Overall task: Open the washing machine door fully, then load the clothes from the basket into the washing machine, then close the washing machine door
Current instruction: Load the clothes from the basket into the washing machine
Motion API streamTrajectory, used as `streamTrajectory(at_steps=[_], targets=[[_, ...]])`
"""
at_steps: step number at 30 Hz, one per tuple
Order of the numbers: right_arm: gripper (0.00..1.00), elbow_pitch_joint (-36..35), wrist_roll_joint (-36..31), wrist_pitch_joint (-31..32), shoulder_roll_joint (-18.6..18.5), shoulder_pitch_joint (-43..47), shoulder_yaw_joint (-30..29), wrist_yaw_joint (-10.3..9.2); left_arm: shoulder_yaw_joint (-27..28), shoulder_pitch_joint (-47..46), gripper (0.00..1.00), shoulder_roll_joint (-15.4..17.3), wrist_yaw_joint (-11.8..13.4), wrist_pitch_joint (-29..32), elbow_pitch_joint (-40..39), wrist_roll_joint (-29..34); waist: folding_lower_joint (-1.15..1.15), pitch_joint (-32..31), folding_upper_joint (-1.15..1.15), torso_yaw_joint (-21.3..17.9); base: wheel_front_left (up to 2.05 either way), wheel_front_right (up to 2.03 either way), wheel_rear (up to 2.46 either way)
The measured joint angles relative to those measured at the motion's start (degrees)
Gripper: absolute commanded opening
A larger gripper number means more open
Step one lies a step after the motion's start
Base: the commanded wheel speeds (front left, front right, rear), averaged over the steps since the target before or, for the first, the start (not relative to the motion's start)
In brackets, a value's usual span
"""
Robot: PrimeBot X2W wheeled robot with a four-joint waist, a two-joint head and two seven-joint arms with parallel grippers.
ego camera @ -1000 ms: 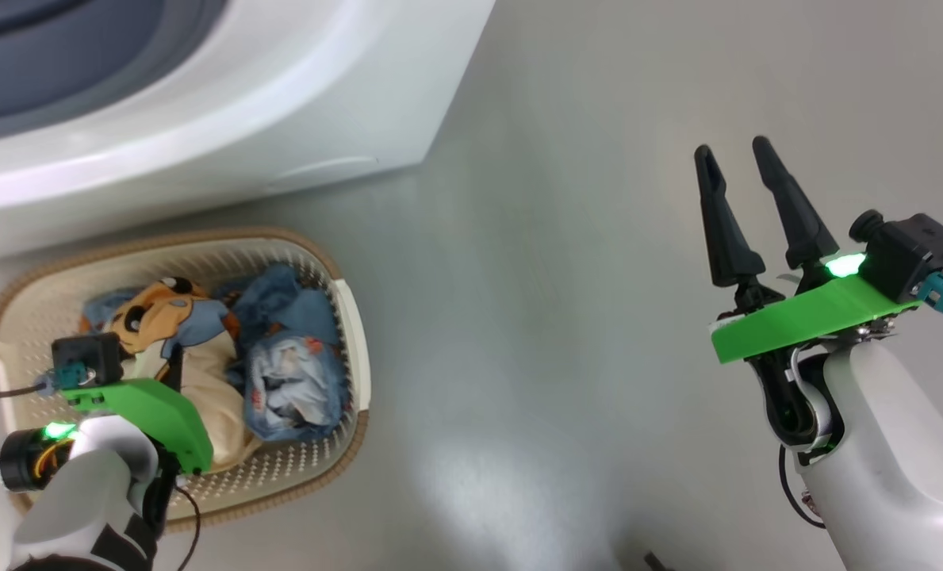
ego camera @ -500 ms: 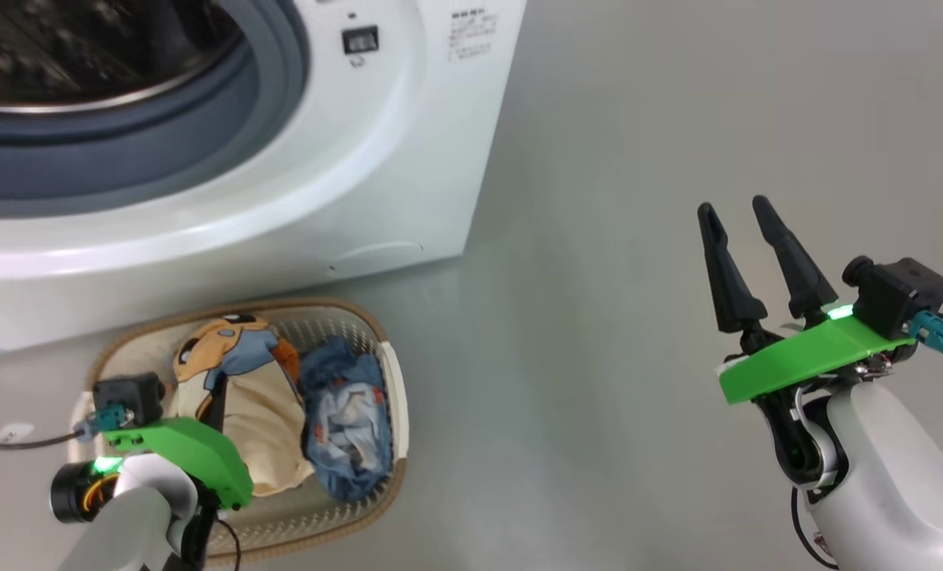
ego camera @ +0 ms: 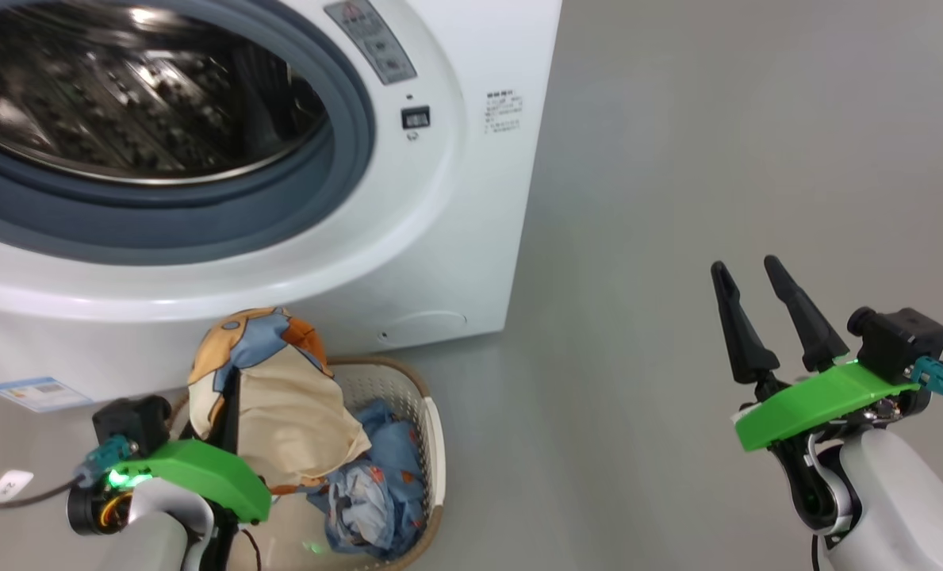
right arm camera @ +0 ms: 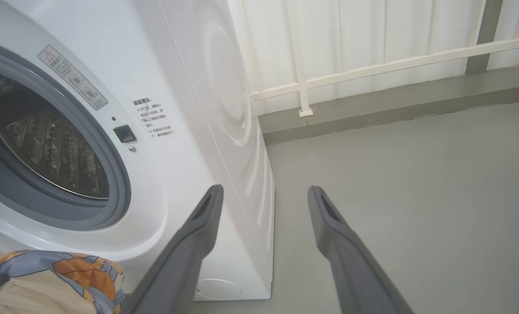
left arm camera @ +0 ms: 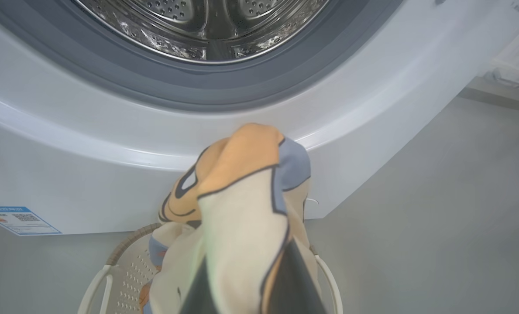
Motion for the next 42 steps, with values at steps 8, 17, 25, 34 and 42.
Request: streamTrajectory(at_steps=[8,17,25,34,42], targets=[[1.0,0.53,0.45,0.0,-0.52,2.37,0.41,0.0,1.75,6.03,0.0,-0.75,1.63,0.0,-10.57,1.86,0.0,-4.95,0.0,1.49,0.0,0.0,0.0],[1.0,0.8,1.52,0.0,-0.99,4.09,0.73,0.0,2.13,10.94,0.0,-0.86,4.15,0.18,-22.03,2.74,0.0,-8.39,0.0,2.34,0.0,0.0,0.0],[1.0,0.77,1.52,0.0,-1.98,4.09,1.15,0.0,1.91,13.14,0.0,0.02,6.66,2.68,-29.65,3.32,0.01,-8.77,0.0,2.32,0.0,0.0,0.0],[1.0,0.76,1.54,0.0,-2.54,4.09,2.12,0.0,1.75,14.04,0.0,0.85,8.88,3.7,-33.04,4.28,0.01,-8.77,0.0,2.07,0.0,0.0,0.0],[1.0,0.53,1.62,0.0,-3.02,3.98,2.48,0.0,1.82,10.99,0.0,2.22,9.15,4.11,-33.68,5.11,0.01,-6.84,0.0,1.7,0.0,0.0,0.0]])
